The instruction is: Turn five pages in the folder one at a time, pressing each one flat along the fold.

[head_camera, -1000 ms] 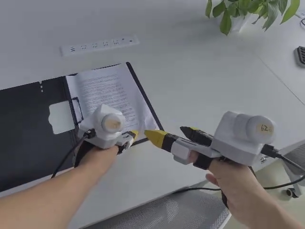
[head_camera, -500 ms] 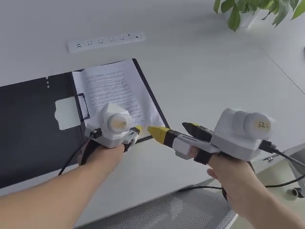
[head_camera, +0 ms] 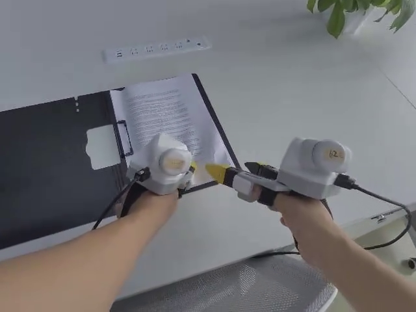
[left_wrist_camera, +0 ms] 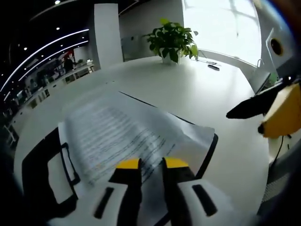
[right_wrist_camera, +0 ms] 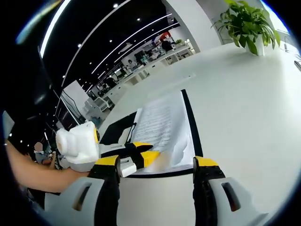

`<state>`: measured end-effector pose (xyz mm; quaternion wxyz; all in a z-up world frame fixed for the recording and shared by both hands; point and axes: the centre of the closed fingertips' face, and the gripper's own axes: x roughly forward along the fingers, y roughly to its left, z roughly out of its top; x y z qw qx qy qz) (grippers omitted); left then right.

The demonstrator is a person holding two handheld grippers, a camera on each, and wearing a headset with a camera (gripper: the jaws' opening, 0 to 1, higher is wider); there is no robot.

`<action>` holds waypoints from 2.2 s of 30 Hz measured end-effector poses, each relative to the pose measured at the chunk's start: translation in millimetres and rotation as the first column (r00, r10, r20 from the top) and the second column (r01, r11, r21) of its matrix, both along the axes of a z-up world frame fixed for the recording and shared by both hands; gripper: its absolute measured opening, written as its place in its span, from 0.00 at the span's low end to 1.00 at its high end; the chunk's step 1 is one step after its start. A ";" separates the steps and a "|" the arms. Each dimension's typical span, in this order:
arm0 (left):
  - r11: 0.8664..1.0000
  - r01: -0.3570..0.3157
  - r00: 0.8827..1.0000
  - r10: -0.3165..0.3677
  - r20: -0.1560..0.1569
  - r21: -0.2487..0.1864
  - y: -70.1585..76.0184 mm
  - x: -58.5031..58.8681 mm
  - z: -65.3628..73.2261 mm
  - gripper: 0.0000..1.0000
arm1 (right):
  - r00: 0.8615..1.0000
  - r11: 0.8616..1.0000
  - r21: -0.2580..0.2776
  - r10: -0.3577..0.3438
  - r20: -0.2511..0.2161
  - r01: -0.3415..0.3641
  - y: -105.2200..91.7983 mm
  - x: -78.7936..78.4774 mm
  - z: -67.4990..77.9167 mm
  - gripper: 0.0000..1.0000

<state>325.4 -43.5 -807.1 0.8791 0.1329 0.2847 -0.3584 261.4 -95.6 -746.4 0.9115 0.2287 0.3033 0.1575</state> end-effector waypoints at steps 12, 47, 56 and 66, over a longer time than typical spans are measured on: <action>1.000 -0.013 1.000 0.013 0.006 0.003 1.1 0.7 0.5 0.12 | 0.998 1.000 0.013 -0.013 -0.059 0.014 -0.5 18.2 -27.6 0.50; 0.998 -0.058 0.998 0.058 -0.031 -0.018 5.0 -1.5 1.0 0.12 | 0.986 0.989 0.079 -0.117 -0.118 0.127 -9.2 28.3 -40.2 0.00; 0.996 -0.085 0.993 0.082 -0.086 -0.037 20.9 -10.4 7.4 0.19 | 0.991 0.985 0.123 -0.114 -0.069 0.122 -0.9 28.7 -19.8 0.00; 0.990 -0.115 0.993 0.112 -0.046 -0.080 51.6 -12.1 39.1 0.19 | 0.996 0.983 0.164 -0.089 -0.001 0.088 16.3 26.5 10.8 0.00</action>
